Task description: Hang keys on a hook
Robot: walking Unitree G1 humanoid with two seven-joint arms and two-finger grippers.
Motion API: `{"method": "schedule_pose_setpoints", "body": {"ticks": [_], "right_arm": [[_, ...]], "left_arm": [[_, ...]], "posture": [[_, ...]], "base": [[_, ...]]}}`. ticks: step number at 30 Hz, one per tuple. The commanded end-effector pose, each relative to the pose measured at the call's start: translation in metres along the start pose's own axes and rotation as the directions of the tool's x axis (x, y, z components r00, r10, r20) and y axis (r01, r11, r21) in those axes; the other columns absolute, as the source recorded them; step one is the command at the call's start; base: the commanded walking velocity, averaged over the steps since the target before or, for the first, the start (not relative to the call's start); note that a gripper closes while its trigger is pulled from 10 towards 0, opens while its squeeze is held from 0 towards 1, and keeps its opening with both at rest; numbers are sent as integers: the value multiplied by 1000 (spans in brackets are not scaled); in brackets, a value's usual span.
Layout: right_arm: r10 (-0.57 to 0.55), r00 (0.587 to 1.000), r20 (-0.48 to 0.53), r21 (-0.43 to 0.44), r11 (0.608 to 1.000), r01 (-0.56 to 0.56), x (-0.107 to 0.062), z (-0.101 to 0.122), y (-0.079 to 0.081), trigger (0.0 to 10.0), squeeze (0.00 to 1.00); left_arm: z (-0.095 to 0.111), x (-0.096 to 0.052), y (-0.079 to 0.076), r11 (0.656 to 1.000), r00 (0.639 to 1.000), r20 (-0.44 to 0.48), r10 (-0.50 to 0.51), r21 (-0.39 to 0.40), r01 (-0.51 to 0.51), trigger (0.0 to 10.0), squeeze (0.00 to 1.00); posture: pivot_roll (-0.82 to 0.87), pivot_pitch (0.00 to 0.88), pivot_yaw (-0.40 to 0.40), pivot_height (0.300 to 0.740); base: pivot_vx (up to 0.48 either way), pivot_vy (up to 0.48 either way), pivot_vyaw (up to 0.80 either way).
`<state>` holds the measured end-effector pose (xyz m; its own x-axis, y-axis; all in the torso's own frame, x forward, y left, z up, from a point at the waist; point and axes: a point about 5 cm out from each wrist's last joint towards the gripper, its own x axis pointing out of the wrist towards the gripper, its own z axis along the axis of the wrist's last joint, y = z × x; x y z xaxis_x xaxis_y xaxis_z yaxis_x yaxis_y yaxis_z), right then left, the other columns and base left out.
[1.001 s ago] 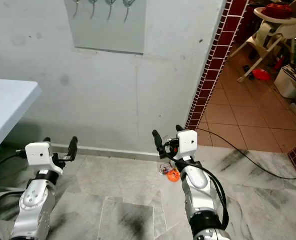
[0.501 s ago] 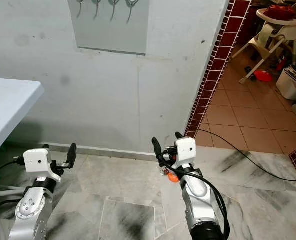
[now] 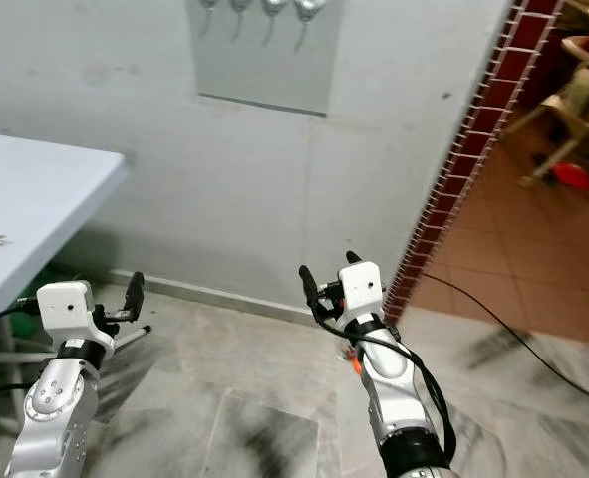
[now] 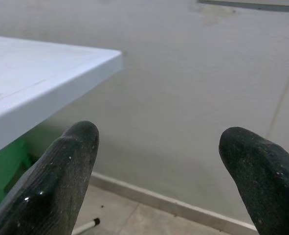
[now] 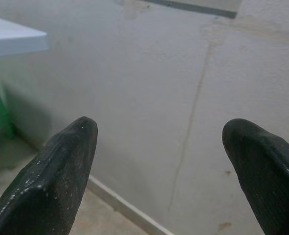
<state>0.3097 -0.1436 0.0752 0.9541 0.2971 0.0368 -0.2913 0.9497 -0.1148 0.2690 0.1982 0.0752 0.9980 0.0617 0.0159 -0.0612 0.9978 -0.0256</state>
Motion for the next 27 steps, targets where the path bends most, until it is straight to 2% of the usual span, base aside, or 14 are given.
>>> {"method": "schedule_pose_setpoints", "body": {"ticks": [1, 20, 23, 27], "right_arm": [[6, 1000, 30, -6, 1000, -6, 3, 6, 2, 10000, 0], [-11, 1000, 7, -11, 1000, 11, 2, 3, -2, 10000, 0], [-34, 999, 6, 42, 999, 34, 3, 3, -5, 10000, 0], [-35, 999, 9, 45, 998, 35, 3, 4, -6, 10000, 0]], "left_arm": [[0, 1, -1, 1000, 1000, -9, -8, 2, 8, 10000, 0], [0, 0, 0, 1000, 1000, -15, -5, 18, 6, 10000, 0], [0, 1, -2, 1000, 1000, -15, -8, 14, 9, 10000, 0], [0, 1, -3, 1000, 1000, -16, -11, 15, 12, 10000, 0]], "posture": [[-21, 7, -13, 740], [-20, 19, -12, 740], [-22, 10, -14, 740], [-21, 5, -14, 740]], "base": [[0, 0, 800], [0, 0, 800], [0, 0, 0], [0, 0, 0]]}}
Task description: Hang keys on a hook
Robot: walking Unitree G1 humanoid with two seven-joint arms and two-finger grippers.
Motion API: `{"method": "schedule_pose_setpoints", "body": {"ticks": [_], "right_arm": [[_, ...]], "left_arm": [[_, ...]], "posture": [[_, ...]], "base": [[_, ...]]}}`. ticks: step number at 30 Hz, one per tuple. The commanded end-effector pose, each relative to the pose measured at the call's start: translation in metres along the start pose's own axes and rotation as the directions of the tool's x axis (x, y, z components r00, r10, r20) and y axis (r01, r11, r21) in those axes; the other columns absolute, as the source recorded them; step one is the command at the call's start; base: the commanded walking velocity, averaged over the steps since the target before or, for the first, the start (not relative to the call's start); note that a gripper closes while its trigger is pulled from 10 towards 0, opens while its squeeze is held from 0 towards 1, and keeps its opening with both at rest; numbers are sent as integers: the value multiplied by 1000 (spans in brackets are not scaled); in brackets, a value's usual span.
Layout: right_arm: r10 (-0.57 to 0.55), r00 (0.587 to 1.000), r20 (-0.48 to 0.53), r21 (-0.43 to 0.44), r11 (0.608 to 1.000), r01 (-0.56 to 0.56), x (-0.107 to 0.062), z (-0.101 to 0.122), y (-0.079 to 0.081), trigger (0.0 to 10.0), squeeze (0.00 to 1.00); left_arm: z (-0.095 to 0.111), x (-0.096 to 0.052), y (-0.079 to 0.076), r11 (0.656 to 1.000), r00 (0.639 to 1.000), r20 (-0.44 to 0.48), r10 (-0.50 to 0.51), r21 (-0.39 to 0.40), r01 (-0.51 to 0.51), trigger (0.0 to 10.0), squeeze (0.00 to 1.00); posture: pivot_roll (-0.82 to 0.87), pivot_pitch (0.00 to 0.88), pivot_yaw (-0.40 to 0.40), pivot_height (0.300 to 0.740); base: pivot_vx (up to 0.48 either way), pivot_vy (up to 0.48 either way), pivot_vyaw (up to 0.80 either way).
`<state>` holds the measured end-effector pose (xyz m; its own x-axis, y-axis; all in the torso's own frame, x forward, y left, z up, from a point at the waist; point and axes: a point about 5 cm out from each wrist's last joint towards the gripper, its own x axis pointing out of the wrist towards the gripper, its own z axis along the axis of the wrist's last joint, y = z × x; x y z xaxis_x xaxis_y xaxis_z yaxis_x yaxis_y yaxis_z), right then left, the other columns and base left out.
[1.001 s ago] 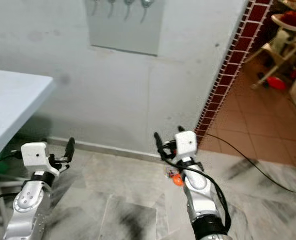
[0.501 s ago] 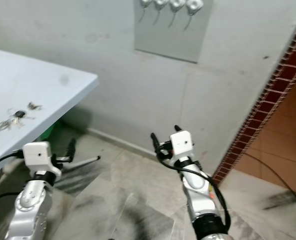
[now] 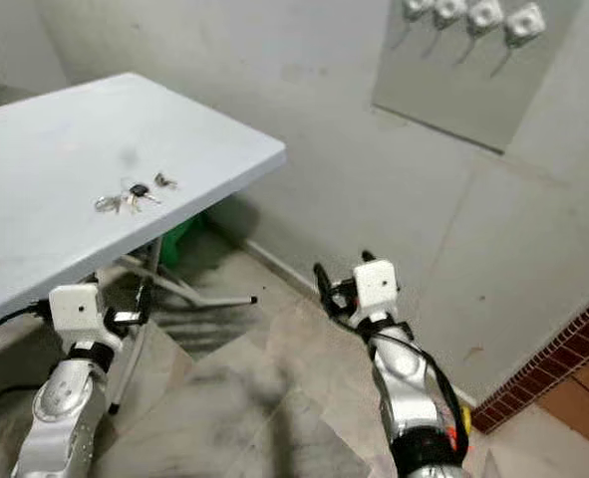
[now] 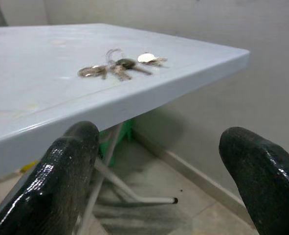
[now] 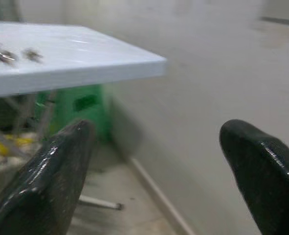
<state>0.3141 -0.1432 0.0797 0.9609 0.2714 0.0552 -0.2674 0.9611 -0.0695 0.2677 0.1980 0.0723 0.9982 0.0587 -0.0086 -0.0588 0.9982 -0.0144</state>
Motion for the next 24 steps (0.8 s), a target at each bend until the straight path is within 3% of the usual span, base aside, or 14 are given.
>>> {"method": "schedule_pose_setpoints", "body": {"ticks": [1, 24], "right_arm": [[-3, 1000, 0, 13, 1000, 3, -1, 0, -4, 10000, 0], [4, 1000, -3, 3, 1000, -4, -2, 0, -4, 10000, 0]], "left_arm": [[3, 2, -3, 1000, 1000, 10, -9, -1, 9, 10000, 0], [3, 2, -3, 1000, 1000, 7, -4, -6, 4, 10000, 0]], "posture": [[-22, 3, -15, 740], [-25, 11, -19, 740]], "base": [[0, 0, 0], [0, 0, 0]]}}
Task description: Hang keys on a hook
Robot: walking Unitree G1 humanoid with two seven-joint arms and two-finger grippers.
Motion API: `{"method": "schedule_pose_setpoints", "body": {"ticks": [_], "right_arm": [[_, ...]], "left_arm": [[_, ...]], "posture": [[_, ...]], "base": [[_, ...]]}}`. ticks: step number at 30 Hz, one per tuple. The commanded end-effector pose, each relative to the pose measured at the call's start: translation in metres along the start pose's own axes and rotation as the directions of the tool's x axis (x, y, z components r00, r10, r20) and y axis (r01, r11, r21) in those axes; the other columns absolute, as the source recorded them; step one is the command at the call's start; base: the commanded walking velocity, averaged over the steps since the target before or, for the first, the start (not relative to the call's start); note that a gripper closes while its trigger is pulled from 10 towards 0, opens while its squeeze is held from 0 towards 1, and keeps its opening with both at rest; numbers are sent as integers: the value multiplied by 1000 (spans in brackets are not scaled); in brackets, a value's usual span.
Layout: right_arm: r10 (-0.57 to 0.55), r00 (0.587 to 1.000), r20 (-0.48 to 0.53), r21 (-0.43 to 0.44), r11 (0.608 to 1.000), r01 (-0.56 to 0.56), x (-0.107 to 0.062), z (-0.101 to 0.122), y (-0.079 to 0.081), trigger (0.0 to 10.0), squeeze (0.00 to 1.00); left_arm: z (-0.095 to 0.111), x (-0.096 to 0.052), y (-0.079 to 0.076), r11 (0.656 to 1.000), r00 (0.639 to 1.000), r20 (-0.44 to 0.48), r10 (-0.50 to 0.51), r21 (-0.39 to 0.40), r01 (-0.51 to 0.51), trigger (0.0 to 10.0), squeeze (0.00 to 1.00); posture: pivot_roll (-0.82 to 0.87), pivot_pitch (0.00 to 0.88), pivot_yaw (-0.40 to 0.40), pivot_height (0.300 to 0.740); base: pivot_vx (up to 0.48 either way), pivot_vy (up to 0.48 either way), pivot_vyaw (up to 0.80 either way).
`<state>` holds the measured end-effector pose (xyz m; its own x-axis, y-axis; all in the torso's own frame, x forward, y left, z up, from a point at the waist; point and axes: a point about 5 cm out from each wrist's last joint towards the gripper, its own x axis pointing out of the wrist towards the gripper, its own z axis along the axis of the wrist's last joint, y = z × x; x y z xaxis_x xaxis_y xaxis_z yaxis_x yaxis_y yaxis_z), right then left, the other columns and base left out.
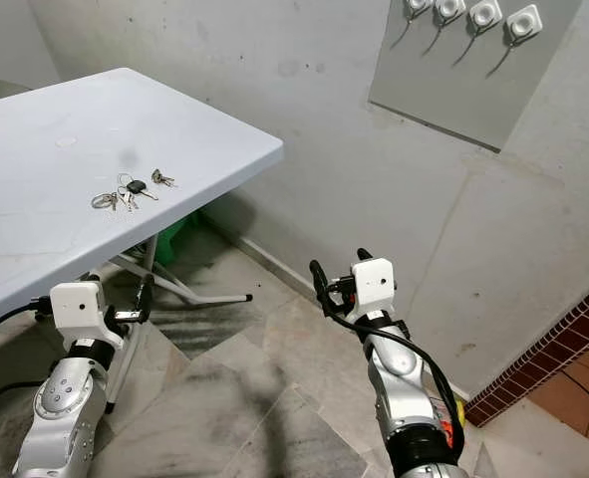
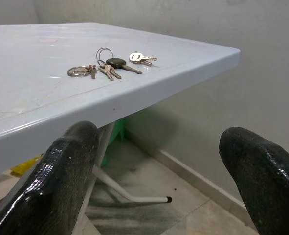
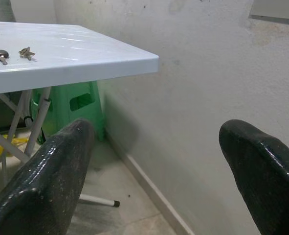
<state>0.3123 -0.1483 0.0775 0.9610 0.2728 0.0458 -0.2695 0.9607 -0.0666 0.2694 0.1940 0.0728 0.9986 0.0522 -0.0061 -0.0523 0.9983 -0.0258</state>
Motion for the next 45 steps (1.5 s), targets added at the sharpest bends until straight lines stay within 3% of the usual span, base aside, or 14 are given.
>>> {"method": "schedule_pose_setpoints", "body": {"ticks": [1, 19, 45], "right_arm": [[2, 1000, 6, 0, 1000, -2, 1, 3, 0, 10000, 0], [-9, 1000, -8, -38, 999, 9, 0, 2, -2, 10000, 0], [-9, 1000, -27, -51, 999, 8, 0, 0, -4, 10000, 0]], "left_arm": [[2, 1, 1, 1000, 1000, 4, 2, 5, -2, 10000, 0], [2, 0, 2, 1000, 1000, 5, 6, 10, -6, 10000, 0], [1, 0, 0, 1000, 1000, -12, 10, -14, -10, 10000, 0]], "posture": [[-25, 11, -19, 740], [-29, 22, -15, 740], [-23, 15, -21, 740]], "base": [[0, 0, 0], [0, 0, 0], [0, 0, 800]]}}
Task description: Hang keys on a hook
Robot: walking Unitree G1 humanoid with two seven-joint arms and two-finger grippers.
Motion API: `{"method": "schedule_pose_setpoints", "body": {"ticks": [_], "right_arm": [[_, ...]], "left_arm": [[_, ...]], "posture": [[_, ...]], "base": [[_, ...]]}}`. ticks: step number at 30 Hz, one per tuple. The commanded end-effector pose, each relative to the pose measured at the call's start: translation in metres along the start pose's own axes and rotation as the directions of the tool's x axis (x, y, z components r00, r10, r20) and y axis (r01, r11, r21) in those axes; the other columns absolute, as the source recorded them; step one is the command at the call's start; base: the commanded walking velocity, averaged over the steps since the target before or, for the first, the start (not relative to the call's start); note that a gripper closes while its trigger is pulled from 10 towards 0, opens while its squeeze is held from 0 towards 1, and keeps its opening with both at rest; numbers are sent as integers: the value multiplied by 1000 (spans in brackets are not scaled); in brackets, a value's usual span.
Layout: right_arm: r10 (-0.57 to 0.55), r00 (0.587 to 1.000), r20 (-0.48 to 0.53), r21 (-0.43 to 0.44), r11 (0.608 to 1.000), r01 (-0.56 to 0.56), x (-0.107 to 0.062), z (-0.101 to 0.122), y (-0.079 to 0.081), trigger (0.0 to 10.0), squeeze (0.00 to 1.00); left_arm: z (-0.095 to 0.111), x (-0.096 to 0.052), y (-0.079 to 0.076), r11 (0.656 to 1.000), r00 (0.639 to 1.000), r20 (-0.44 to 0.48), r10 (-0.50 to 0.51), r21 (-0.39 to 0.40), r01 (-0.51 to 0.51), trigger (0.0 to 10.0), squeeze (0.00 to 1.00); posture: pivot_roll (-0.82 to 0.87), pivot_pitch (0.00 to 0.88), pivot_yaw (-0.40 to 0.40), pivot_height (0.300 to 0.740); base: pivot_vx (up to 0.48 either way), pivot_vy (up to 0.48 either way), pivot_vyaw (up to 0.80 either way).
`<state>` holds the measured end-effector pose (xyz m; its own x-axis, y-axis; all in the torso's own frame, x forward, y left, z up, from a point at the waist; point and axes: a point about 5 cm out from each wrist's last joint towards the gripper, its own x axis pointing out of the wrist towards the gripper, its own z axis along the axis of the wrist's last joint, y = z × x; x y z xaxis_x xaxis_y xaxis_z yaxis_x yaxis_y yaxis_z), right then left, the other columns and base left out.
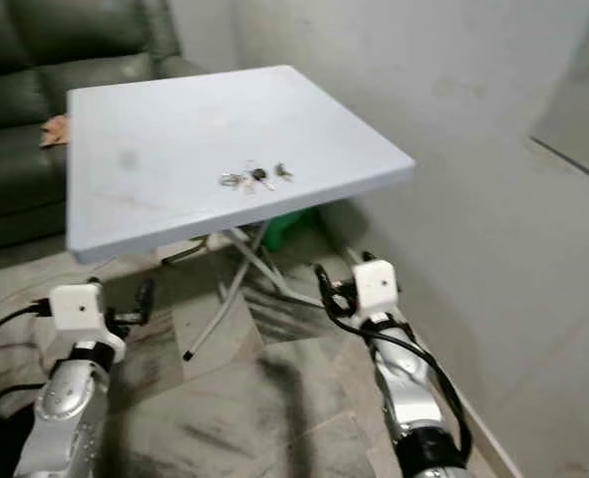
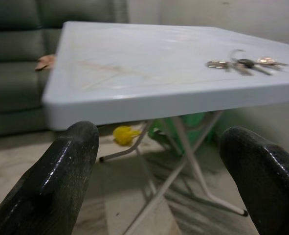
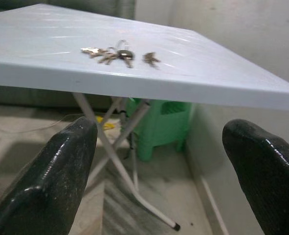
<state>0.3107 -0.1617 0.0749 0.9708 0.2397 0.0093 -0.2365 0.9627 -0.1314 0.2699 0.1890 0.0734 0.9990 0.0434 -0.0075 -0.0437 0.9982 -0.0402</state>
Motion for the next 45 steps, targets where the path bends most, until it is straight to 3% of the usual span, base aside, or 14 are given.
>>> {"method": "schedule_pose_setpoints", "body": {"ticks": [1, 5, 9, 17, 30, 45], "right_arm": [[22, 1000, 13, 16, 1000, -22, 5, 4, 9, 10000, 0], [28, 1000, 14, 21, 999, -28, 5, 4, 9, 10000, 0], [8, 1000, 13, 92, 996, -9, 4, 3, 7, 10000, 0], [5, 1000, 2, 54, 999, -6, 3, 2, 2, 10000, 0], [16, 999, 32, 116, 993, -20, 0, 5, 4, 10000, 0], [32, 999, 30, 114, 993, -35, -2, 5, 4, 10000, 0]], "left_arm": [[0, 0, 5, 1000, 1000, -14, 18, 7, -18, 10000, 0], [-1, -1, 5, 1000, 1000, -20, 17, 25, -17, 10000, 0], [-2, -2, 5, 1000, 999, -28, 19, 16, -19, 10000, 0], [-2, -5, 9, 1000, 999, -31, 31, 4, -31, 10000, 0], [-4, -7, 5, 1000, 998, -56, 16, 28, -14, 10000, 0], [3, -7, 3, 1000, 999, -36, 3, 30, -2, 10000, 0]], "posture": [[-22, 12, -24, 740], [-18, 9, -28, 740], [-15, 11, -30, 740], [-12, 21, -31, 740], [-15, 44, -28, 740], [-11, 50, -28, 740]], "base": [[0, 0, 800], [0, 0, 533], [0, 0, 0], [0, 0, 0], [293, 0, 0], [294, 0, 0]]}}
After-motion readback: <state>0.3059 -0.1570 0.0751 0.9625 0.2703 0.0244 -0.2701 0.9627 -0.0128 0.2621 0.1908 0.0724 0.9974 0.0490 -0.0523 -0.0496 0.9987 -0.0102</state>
